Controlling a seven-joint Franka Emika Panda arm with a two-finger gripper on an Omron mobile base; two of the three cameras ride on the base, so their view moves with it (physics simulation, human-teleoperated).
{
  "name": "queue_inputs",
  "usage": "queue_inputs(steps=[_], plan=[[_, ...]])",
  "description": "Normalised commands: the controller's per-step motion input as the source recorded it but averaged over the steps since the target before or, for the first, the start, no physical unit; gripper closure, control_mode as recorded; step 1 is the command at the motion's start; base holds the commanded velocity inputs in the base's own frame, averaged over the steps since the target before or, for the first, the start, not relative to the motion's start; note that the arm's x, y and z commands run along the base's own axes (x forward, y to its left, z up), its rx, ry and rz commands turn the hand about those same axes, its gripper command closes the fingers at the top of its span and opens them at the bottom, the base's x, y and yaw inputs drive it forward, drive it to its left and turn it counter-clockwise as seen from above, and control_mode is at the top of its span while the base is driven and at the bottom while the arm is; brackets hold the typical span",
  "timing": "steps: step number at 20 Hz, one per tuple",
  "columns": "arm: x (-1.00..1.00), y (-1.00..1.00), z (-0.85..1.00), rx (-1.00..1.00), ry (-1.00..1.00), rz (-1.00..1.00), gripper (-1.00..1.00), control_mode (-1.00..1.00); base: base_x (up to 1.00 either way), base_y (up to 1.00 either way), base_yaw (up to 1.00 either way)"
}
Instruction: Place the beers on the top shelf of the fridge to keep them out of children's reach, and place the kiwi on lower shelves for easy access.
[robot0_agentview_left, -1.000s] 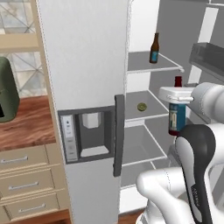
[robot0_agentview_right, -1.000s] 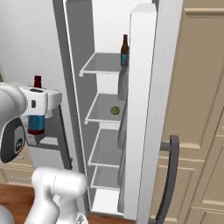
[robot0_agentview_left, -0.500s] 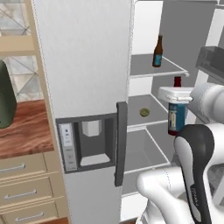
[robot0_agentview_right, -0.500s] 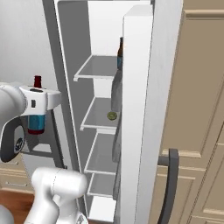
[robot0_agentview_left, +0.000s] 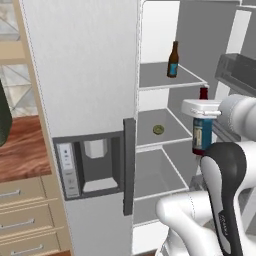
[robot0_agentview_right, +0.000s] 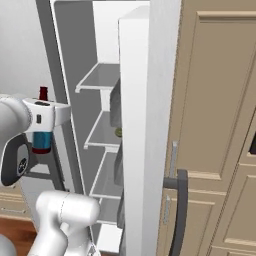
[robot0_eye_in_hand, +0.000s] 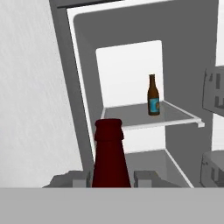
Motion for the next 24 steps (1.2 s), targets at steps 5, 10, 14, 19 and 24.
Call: queue_inputs(steps=[5, 10, 14, 19, 24], plan=[[0.00, 0.00, 0.00, 0.00, 0.00, 0.00, 1.00, 1.00, 0.36, 0.00, 0.00], [0.00, 0.00, 0.00, 0.00, 0.00, 0.00, 1.00, 1.00, 0.40, 0.00, 0.00], [0.00, 0.00, 0.00, 0.00, 0.00, 0.00, 1.00, 1.00, 0.23, -0.05, 0.00], [0.00, 0.00, 0.00, 0.00, 0.00, 0.00, 1.00, 1.00, 0.21, -0.04, 0.00], [0.18, -0.02, 0.05, 0.00, 0.00, 0.00, 1.00, -1.00, 0.00, 0.00, 0.00]])
